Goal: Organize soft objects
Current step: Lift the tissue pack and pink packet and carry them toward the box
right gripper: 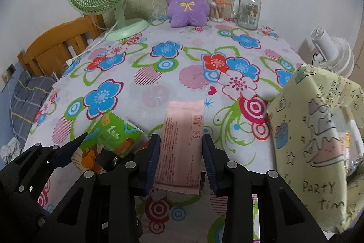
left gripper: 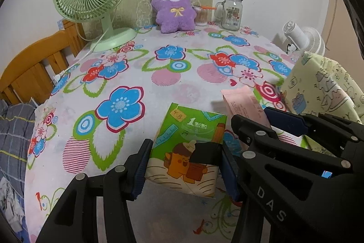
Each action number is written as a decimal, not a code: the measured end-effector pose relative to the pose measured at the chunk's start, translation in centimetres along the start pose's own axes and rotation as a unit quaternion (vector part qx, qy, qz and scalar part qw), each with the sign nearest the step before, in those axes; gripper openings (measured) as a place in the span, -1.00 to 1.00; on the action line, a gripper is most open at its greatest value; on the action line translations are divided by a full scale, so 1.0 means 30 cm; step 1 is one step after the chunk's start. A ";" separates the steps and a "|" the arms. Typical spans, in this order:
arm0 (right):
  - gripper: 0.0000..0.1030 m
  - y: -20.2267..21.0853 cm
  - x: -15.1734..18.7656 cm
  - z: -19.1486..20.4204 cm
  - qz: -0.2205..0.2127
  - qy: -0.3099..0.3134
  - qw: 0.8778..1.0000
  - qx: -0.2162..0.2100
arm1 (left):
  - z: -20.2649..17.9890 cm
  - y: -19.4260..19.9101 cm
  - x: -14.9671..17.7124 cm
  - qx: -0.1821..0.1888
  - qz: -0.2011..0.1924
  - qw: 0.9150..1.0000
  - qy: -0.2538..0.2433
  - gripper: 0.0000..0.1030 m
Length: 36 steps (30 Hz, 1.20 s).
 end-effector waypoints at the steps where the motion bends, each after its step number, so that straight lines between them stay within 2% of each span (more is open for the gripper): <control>1: -0.22 0.007 0.001 0.000 -0.002 0.000 1.000 0.000 | -0.003 0.008 0.001 0.000 -0.002 1.000 0.000 0.12; 36: -0.22 0.348 0.015 -0.008 -0.095 0.008 0.995 0.007 | -0.065 0.303 -0.009 -0.008 -0.087 0.996 -0.010 0.12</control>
Point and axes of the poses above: each gripper's, at about its wrist camera, not at the fingertips, and y roughly against the way its jaws point, z to its left, x to its underside, the point moved 6 cm from there along -y, roughly the way its jaws point, and after that the axes turned 10 degrees about z, right-handed, at the moved point
